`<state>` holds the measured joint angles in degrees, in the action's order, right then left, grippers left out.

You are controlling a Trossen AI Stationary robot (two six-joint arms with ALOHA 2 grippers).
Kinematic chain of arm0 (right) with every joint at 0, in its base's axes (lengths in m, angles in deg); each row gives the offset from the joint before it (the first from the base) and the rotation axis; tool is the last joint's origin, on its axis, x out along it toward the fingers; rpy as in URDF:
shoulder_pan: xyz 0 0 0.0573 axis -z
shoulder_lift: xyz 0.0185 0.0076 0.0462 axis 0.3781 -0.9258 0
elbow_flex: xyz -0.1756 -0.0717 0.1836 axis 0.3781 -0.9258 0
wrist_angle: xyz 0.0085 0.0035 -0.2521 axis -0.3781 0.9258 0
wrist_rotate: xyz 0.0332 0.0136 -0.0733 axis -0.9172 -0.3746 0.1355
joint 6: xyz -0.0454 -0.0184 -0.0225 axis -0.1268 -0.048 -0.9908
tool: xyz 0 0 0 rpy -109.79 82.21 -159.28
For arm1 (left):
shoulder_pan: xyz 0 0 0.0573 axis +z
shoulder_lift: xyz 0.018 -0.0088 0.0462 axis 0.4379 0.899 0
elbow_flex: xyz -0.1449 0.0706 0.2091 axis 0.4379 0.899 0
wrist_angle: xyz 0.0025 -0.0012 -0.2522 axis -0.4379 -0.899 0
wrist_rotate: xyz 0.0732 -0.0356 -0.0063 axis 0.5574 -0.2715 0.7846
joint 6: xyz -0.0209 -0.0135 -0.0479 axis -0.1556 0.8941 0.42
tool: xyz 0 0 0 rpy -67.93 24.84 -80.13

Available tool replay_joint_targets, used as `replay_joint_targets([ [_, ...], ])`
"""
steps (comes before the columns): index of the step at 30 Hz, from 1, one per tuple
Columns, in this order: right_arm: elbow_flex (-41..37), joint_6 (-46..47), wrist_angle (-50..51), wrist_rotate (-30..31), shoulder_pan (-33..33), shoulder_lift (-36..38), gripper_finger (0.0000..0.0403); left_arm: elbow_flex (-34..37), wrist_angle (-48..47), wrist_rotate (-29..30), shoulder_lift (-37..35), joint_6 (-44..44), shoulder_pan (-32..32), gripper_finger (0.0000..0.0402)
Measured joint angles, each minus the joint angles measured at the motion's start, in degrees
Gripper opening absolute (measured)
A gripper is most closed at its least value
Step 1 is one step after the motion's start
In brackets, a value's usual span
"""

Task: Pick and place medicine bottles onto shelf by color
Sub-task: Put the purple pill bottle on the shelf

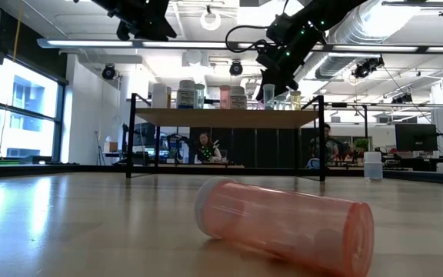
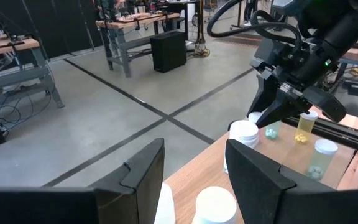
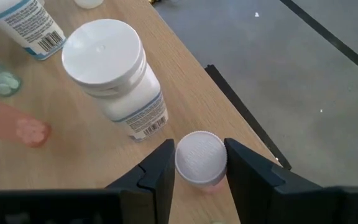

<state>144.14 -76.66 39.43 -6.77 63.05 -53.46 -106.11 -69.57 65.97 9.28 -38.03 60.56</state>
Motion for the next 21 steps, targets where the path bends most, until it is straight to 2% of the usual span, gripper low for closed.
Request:
replay_joint_targets([
  [17, -0.02, 0.26, 0.44, 0.29, 0.0, 0.0, 0.0123, 0.0, -0.1, 0.0, 0.0, -0.01, 0.0, 0.016],
  [21, -0.02, 1.07, 0.85, 0.3, 0.0, 0.0, 0.0134, 0.0, -0.07, 0.02, 0.0, -0.02, 0.0, 0.016],
])
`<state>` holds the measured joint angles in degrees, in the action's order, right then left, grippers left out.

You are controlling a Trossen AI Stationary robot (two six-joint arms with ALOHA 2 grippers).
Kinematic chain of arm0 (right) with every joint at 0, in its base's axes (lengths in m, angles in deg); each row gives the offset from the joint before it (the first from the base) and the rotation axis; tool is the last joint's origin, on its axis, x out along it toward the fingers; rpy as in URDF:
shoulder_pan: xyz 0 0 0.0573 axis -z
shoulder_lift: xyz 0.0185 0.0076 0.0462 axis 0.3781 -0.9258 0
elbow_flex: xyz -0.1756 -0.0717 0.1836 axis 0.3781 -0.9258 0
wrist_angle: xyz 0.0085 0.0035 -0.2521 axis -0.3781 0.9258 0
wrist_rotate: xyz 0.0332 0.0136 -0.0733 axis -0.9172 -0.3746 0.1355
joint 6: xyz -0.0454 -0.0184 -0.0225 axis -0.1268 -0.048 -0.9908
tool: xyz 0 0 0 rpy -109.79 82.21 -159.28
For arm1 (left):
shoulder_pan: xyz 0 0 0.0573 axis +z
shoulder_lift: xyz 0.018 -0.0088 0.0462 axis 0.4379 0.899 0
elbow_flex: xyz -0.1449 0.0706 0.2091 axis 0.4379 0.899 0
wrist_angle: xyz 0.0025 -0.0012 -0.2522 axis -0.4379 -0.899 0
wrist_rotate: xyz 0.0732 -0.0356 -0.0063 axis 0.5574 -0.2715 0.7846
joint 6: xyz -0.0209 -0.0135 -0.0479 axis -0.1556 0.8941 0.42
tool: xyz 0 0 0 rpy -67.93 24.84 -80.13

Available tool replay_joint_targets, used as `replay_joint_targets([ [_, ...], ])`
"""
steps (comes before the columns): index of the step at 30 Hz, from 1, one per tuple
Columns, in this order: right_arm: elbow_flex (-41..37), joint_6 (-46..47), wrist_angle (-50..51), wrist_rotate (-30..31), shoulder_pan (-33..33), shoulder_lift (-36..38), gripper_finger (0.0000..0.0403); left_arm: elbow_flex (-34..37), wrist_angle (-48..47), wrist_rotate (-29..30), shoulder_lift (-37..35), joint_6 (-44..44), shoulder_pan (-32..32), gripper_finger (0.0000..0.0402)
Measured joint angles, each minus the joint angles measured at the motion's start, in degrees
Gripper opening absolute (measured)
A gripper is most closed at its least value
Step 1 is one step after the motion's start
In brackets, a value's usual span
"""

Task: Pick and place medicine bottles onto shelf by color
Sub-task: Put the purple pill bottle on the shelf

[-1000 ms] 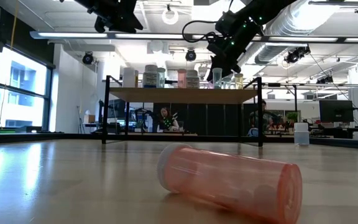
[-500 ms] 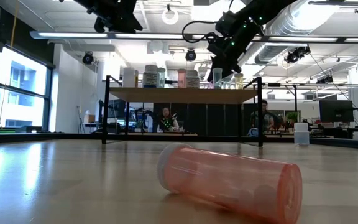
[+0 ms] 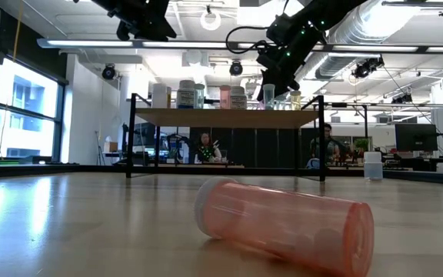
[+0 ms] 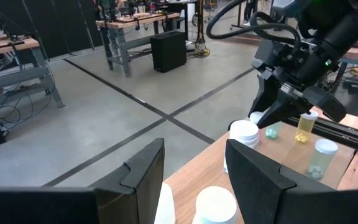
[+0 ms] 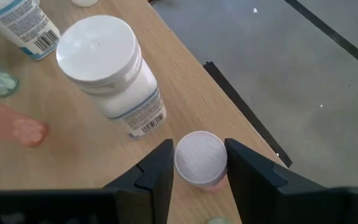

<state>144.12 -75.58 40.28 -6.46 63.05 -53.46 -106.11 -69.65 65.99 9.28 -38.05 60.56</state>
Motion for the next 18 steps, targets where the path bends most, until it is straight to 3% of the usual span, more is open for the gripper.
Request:
replay_joint_targets([
  [7, -0.02, 0.51, 0.38, -0.01, 0.0, -0.07, 0.0171, 0.0, 0.0, 0.0, 0.0, -2.73, -0.02, 0.016],
  [18, -0.02, 0.49, 0.25, 0.6, 0.02, -0.07, 0.0177, 0.0, -0.02, 0.0, 0.0, -2.93, -0.02, 0.016],
])
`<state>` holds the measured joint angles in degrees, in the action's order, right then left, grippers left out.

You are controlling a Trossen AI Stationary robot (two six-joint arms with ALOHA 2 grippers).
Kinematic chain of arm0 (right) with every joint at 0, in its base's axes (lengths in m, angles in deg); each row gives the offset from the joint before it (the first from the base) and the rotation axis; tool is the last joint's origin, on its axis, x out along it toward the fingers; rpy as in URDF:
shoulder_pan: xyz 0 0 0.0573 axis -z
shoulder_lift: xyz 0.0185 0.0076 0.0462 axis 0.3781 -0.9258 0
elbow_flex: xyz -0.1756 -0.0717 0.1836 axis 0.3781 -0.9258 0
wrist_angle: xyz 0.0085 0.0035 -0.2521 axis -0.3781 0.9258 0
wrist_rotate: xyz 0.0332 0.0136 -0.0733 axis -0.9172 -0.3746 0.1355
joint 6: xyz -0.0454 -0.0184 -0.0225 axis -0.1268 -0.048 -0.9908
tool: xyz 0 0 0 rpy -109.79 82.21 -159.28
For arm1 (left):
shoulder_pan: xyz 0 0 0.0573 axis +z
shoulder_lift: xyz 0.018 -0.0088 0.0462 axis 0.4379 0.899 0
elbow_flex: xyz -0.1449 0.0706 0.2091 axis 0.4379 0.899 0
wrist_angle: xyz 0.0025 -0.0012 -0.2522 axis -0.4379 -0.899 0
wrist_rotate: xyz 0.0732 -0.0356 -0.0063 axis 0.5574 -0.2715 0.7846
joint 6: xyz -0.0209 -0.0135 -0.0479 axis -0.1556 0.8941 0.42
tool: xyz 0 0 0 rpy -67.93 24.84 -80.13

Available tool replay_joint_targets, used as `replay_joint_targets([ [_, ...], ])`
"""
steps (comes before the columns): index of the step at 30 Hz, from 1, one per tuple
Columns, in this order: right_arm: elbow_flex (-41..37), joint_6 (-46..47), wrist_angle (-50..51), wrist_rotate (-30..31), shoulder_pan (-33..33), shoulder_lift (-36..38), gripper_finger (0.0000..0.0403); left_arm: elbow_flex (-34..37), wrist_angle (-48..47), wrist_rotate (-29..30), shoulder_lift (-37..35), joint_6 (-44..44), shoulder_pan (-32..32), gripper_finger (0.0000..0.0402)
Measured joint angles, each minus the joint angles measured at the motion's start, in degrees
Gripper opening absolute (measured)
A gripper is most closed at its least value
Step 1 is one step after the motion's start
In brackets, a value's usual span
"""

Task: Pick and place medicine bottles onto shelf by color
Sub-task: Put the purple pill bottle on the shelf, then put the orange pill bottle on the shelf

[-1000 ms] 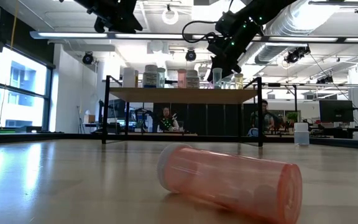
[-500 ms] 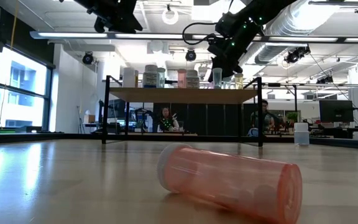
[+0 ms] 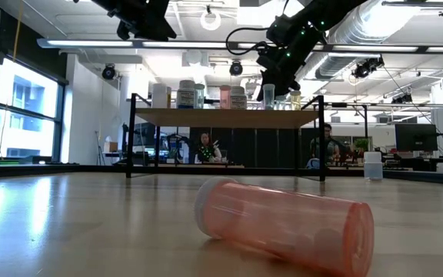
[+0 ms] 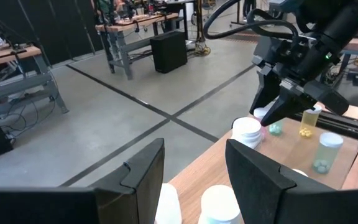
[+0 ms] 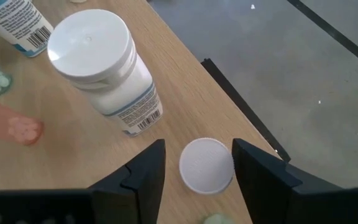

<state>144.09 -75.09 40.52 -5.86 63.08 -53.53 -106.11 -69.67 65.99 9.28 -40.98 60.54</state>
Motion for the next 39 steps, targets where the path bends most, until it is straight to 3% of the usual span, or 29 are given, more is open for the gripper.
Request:
replay_joint_targets([
  [23, 0.0, 2.85, -1.05, 1.95, 1.9, 6.77, 0.0177, 0.0, -0.04, -0.53, 0.0, -0.01, -0.02, 0.016],
  [34, 0.0, 8.92, 2.37, 1.48, 0.67, 12.73, 0.0177, 0.0, -0.13, -10.82, 0.0, 0.12, -0.02, 0.0179],
  [39, 0.0, 11.8, 6.73, 1.33, -1.89, 14.41, 0.0177, -0.02, -4.14, -14.63, 0.0, 5.27, -0.17, 0.0205],
])
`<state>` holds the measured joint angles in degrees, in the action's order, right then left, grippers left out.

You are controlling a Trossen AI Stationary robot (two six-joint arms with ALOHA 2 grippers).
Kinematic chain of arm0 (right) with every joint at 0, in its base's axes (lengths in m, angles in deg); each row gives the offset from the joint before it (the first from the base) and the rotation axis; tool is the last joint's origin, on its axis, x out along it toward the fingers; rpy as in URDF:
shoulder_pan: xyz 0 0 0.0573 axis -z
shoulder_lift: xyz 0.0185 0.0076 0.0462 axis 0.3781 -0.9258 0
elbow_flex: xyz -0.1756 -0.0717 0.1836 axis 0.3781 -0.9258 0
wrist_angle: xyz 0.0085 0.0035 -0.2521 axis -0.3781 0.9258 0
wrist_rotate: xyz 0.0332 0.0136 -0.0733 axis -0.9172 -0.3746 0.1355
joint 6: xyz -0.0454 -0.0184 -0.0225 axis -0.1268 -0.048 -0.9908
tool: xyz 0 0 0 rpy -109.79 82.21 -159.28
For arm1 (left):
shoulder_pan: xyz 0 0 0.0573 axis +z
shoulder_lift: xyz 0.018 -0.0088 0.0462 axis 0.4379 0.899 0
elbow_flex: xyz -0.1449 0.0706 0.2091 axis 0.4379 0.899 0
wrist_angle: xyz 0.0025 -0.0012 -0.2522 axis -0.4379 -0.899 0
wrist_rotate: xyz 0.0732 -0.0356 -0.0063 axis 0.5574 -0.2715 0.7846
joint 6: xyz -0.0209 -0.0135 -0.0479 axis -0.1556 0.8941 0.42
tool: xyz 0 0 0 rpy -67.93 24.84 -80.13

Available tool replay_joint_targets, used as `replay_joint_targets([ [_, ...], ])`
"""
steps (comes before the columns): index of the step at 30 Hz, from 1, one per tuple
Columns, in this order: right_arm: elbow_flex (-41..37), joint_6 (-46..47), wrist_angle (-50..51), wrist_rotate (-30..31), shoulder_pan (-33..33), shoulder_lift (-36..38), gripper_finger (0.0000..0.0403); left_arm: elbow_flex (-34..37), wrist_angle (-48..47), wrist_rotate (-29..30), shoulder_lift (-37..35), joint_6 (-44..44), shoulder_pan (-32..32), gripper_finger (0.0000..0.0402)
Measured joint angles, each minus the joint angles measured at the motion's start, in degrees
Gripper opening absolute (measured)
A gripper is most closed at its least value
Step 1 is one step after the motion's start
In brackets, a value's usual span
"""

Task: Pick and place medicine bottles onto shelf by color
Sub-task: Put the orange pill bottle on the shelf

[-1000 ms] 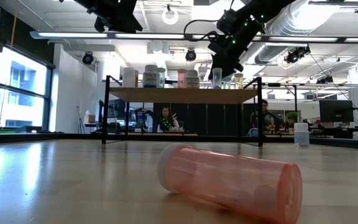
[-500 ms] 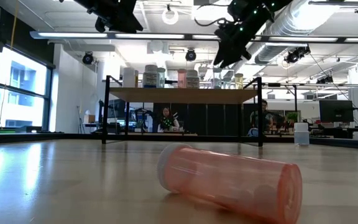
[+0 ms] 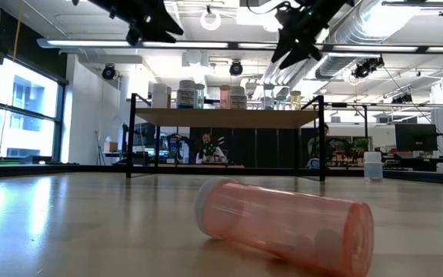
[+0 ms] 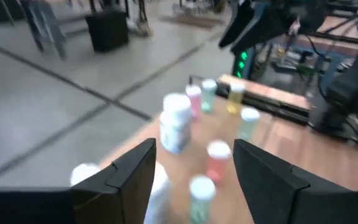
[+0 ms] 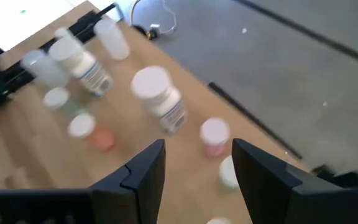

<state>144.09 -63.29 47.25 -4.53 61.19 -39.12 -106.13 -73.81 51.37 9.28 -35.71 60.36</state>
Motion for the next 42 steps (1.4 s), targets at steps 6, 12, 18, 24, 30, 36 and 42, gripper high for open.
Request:
replay_joint_targets([
  [6, 0.0, 4.16, 4.95, 0.01, -4.52, 0.52, 0.0177, 0.0, -6.39, -1.87, 0.0, 2.34, -0.26, 0.0211],
  [12, 0.0, 9.59, 9.04, -0.01, -10.53, 0.52, 0.0177, 0.0, -9.89, -1.92, -0.23, 3.29, -3.22, 0.0207],
  [18, 0.0, 16.23, 9.37, -0.02, -17.58, 0.51, 0.0177, 0.0, -16.95, -1.94, -1.79, 5.35, -8.8, 0.0207],
  [24, 0.0, 24.39, 10.55, 0.06, -24.8, 0.46, 0.0177, 0.0, -20.96, -1.99, -3.12, 8.03, -15.3, 0.0207],
  [30, -0.39, 31.12, 11.58, 3.58, -32.76, -0.08, 0.0177, 0.0, -25.7, -1.94, -3.76, 13.0, -21.16, 0.0207],
  [36, -1.16, 37.13, 11.61, 8.12, -40.05, -1.76, 0.0177, 0.0, -32.26, -1.77, -3.76, 17.63, -27.38, 0.0207],
  [42, -1.16, 39.32, 10.94, 9.38, -45.88, -5.08, 0.0177, 0.0, -35.19, 0.47, -3.74, 22.22, -34.26, 0.0207],
])
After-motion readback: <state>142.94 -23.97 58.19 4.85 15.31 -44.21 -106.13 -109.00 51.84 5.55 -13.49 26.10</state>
